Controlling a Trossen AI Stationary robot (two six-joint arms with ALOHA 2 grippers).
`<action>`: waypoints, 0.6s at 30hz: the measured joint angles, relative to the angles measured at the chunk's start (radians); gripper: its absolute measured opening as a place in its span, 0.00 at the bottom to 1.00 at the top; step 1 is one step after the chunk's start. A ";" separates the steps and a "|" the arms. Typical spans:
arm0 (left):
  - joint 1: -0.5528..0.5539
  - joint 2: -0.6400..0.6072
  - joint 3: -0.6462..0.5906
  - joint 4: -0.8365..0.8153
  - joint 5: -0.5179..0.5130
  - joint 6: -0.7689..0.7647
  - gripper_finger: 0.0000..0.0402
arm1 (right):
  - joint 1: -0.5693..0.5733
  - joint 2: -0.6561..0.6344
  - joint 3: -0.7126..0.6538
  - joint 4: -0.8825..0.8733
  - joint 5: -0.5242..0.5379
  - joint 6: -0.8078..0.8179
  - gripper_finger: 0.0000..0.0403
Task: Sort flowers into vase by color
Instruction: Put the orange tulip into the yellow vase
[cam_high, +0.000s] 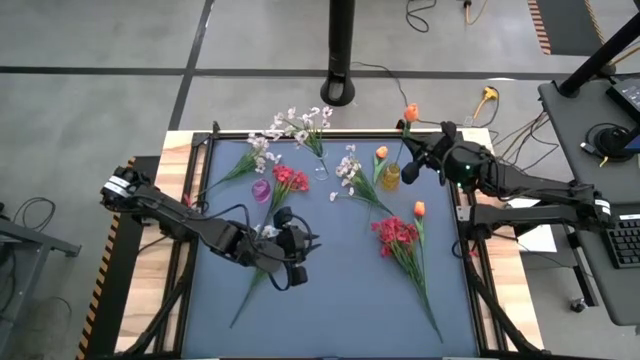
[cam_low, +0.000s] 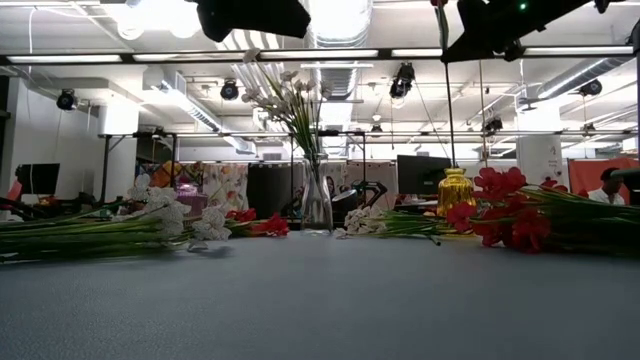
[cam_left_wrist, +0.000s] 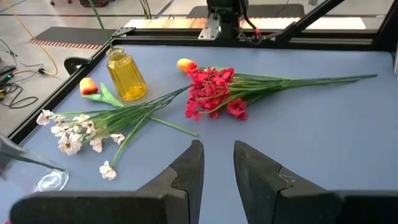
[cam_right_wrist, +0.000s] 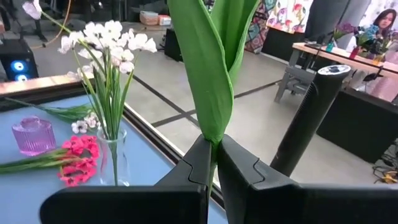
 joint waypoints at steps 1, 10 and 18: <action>0.000 -0.001 0.000 -0.006 0.000 0.000 0.18 | 0.000 0.000 0.000 -0.001 0.000 0.008 0.03; -0.005 -0.056 0.019 -0.081 -0.072 0.014 0.18 | 0.000 0.015 -0.006 -0.002 0.025 0.051 0.03; -0.041 -0.148 0.043 -0.203 -0.233 0.012 0.18 | 0.000 0.054 -0.008 -0.002 0.053 0.073 0.03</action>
